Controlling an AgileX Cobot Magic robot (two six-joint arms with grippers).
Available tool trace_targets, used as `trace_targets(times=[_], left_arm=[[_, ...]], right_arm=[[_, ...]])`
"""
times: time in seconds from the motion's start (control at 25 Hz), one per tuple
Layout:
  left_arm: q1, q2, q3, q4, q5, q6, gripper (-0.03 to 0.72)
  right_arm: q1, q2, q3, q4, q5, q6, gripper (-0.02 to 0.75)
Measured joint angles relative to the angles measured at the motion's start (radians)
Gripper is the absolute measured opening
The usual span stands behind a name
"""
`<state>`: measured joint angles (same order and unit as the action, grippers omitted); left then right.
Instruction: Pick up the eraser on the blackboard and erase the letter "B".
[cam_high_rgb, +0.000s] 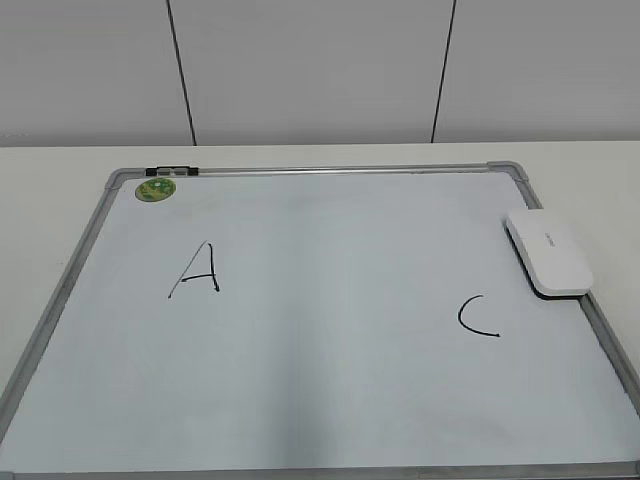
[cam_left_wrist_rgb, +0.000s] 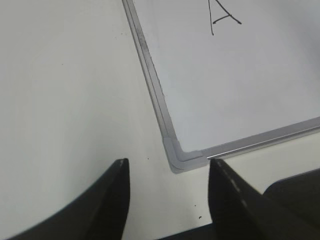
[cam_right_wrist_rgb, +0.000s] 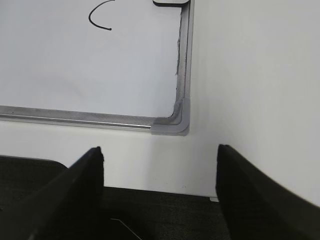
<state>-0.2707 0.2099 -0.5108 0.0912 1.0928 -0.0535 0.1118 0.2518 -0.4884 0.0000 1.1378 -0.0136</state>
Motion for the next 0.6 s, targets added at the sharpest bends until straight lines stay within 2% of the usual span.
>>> trace_targets(times=[0.12,0.6], left_arm=[[0.013,-0.041,0.0,0.0,0.0,0.0,0.368],[0.194,-0.144,0.0,0.0,0.002,0.0,0.302]], right_arm=[[0.0,-0.023,0.0,0.0,0.0,0.0,0.519],[-0.095,-0.221,0.0,0.0,0.0,0.0,0.519]])
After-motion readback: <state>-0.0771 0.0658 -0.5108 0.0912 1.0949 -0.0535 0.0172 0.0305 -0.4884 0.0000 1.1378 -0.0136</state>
